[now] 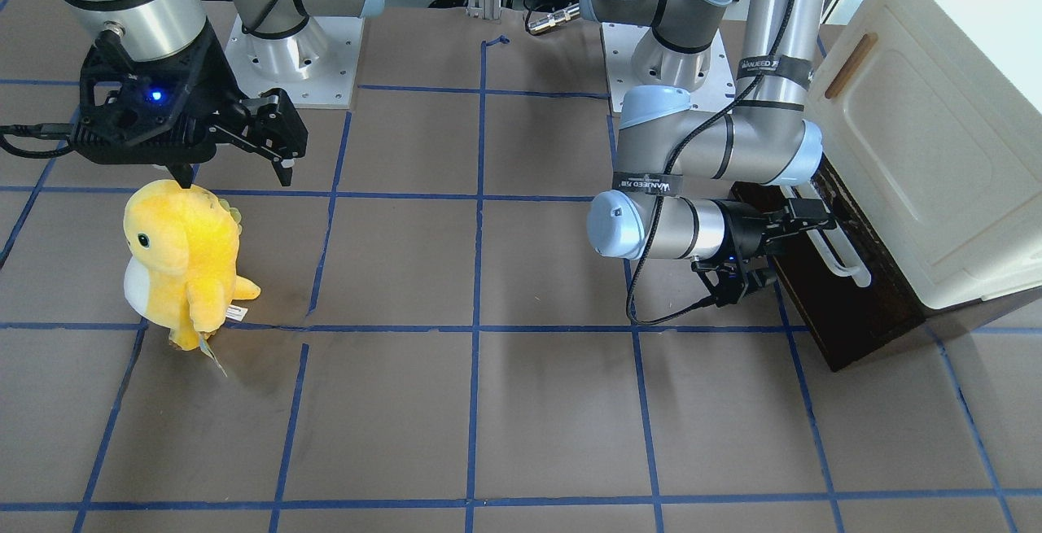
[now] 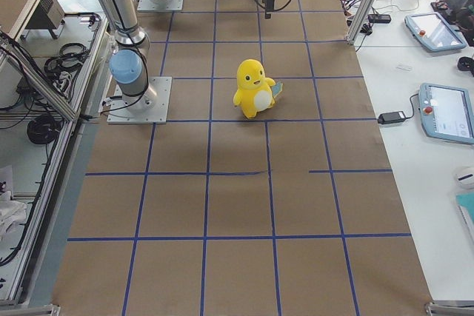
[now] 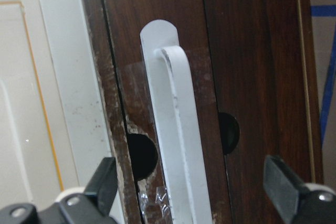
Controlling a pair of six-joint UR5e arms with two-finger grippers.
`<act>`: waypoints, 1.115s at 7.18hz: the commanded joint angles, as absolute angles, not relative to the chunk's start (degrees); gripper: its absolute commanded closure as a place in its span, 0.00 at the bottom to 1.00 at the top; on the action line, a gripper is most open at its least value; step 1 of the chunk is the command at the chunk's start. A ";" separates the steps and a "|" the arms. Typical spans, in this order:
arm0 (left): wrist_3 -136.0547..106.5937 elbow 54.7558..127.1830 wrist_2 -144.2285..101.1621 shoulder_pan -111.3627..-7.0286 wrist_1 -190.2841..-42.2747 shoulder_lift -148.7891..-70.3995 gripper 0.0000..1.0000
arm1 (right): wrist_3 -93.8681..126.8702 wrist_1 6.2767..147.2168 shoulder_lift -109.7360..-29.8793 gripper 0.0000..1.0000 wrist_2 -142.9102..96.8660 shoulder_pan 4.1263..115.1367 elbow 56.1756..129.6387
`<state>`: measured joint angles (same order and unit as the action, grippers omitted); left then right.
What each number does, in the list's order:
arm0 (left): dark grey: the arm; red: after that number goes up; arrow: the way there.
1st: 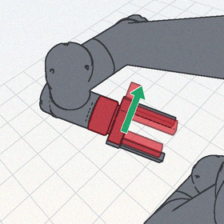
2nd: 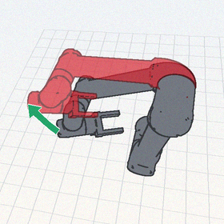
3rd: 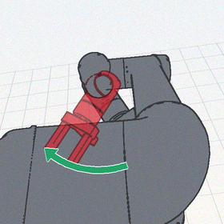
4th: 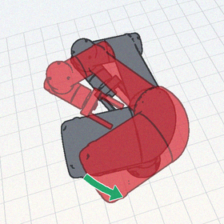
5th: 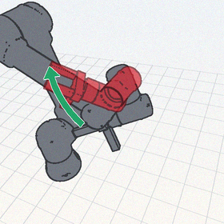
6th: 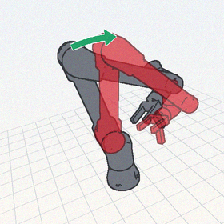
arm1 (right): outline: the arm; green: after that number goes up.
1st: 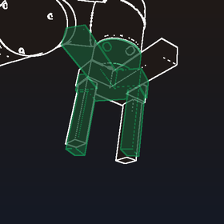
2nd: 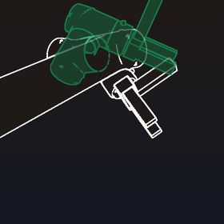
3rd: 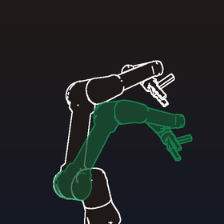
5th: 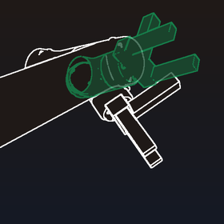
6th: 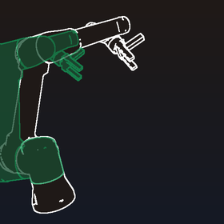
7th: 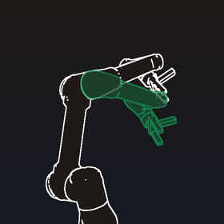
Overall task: Pull drawer sideways
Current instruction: 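Lower the left gripper around the white drawer handle, then close the left gripper on the white drawer handle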
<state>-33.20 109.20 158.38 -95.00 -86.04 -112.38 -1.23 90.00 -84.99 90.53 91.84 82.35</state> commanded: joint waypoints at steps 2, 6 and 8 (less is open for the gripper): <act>-33.22 110.12 159.52 -94.04 -86.22 -113.29 0.10 | -1.23 90.00 -84.99 0.00 90.53 91.85 82.35; -33.13 110.48 163.04 -93.96 -86.22 -113.38 0.28 | -1.23 90.00 -84.99 0.00 90.53 91.85 82.35; -33.31 110.57 163.04 -93.96 -86.22 -113.47 0.32 | -1.23 90.00 -84.99 0.00 90.53 91.85 82.35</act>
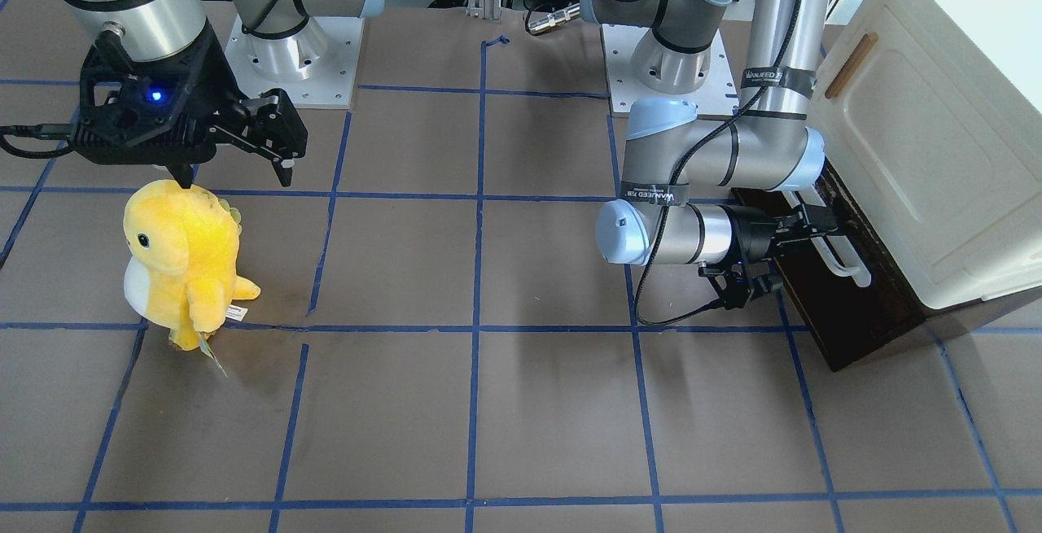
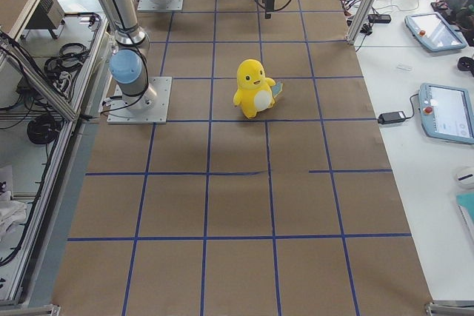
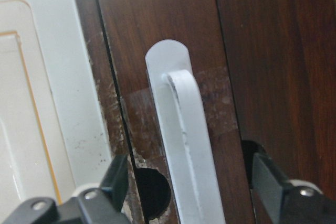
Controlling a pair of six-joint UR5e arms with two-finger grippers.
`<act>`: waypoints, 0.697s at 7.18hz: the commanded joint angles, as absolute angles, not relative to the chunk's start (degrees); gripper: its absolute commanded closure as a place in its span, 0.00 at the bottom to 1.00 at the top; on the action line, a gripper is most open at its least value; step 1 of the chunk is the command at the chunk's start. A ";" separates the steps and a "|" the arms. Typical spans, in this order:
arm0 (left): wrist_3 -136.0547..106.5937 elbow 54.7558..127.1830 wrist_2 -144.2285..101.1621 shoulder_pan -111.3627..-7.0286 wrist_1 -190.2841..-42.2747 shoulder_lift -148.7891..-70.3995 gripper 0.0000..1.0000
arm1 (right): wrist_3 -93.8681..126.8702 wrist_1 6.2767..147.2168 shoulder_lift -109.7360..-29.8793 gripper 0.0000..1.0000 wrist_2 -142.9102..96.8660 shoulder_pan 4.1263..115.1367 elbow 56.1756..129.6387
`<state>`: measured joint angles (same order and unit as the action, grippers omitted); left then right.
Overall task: Pull drawer sideways
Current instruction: 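Close the left gripper on the white drawer handle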
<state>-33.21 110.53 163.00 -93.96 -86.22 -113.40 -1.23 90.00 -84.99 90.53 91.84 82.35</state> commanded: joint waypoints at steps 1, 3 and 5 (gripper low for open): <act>-33.31 110.57 162.95 -93.96 -86.22 -113.47 0.34 | -1.23 90.00 -84.99 0.00 90.53 91.85 82.35; -33.31 110.65 162.69 -93.96 -86.22 -113.47 0.41 | -1.23 90.00 -84.99 0.00 90.53 91.85 82.35; -33.49 110.83 162.69 -93.96 -86.22 -113.55 0.45 | -1.23 90.00 -84.99 0.00 90.53 91.85 82.35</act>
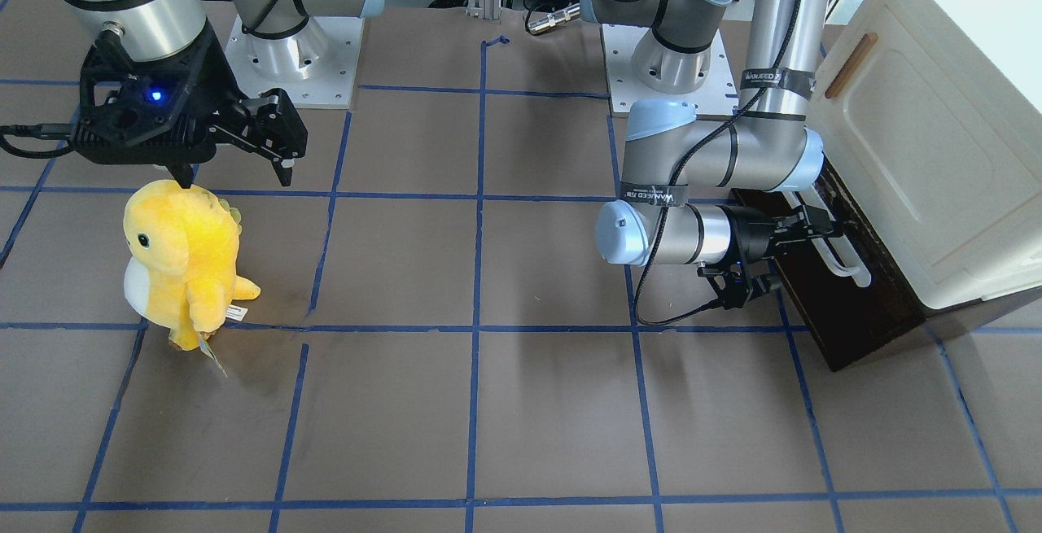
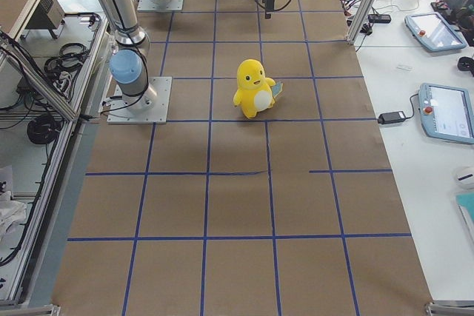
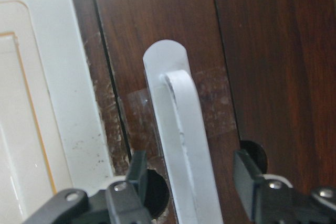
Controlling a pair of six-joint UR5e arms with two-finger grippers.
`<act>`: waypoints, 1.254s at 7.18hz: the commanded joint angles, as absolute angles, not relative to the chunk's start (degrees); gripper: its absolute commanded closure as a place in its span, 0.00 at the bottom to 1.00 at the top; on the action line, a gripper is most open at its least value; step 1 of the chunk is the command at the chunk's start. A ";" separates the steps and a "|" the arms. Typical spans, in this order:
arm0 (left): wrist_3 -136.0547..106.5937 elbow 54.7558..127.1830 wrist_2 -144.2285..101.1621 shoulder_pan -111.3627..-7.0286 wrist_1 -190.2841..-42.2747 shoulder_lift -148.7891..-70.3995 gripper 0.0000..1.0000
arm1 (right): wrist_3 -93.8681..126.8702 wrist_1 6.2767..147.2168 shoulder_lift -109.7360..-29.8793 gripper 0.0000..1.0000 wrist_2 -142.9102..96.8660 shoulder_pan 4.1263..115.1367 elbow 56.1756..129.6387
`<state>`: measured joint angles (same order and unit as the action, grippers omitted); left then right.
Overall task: Pull drawer sideways
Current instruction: 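Close the left gripper on the white drawer handle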
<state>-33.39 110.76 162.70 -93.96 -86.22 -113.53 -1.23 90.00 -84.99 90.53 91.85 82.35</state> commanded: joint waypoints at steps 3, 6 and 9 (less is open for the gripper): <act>-33.57 110.83 162.42 -93.96 -86.13 -113.82 0.54 | -1.23 90.00 -84.99 0.00 90.53 91.85 82.35; -33.57 110.83 162.33 -93.96 -86.13 -113.73 0.55 | -1.23 90.00 -84.99 0.00 90.53 91.85 82.35; -33.84 110.83 162.25 -93.96 -86.22 -113.64 0.58 | -1.23 90.00 -84.99 0.00 90.53 91.85 82.35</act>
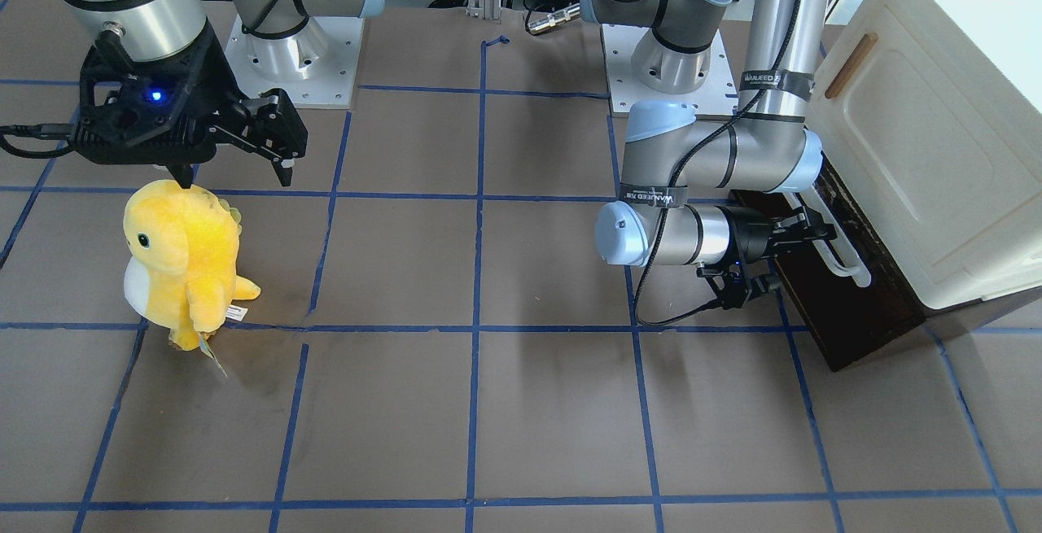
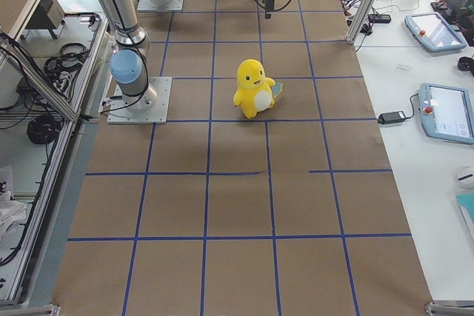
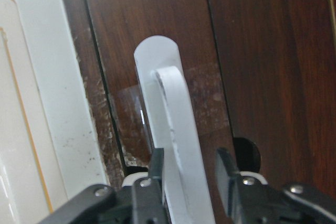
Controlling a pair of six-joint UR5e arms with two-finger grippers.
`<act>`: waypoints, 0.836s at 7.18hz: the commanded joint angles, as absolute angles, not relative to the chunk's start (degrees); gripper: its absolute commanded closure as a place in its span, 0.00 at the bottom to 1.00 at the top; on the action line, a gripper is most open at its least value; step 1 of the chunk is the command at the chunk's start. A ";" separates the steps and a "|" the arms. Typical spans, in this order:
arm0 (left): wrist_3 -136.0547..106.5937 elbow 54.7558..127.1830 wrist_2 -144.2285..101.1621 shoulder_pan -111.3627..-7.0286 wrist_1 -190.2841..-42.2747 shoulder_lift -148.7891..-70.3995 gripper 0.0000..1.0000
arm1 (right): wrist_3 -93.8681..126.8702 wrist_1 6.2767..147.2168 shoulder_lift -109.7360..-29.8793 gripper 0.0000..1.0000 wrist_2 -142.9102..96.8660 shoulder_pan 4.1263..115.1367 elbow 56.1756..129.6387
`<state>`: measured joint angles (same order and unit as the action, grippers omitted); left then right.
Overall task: Pull drawer sideways
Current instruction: 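Hold the white handle with the left gripper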
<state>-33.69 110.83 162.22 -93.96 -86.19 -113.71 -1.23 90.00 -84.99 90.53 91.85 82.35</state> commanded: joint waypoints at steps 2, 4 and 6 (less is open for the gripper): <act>-33.66 110.83 162.42 -93.96 -86.22 -113.56 0.58 | -1.32 90.00 -84.99 0.00 90.53 91.85 82.35; -33.84 110.92 162.42 -93.96 -86.22 -113.64 0.58 | -1.23 90.00 -84.99 0.00 90.53 91.85 82.35; -33.84 110.92 162.16 -93.96 -86.22 -113.56 0.62 | -1.23 90.00 -84.99 0.00 90.53 91.85 82.35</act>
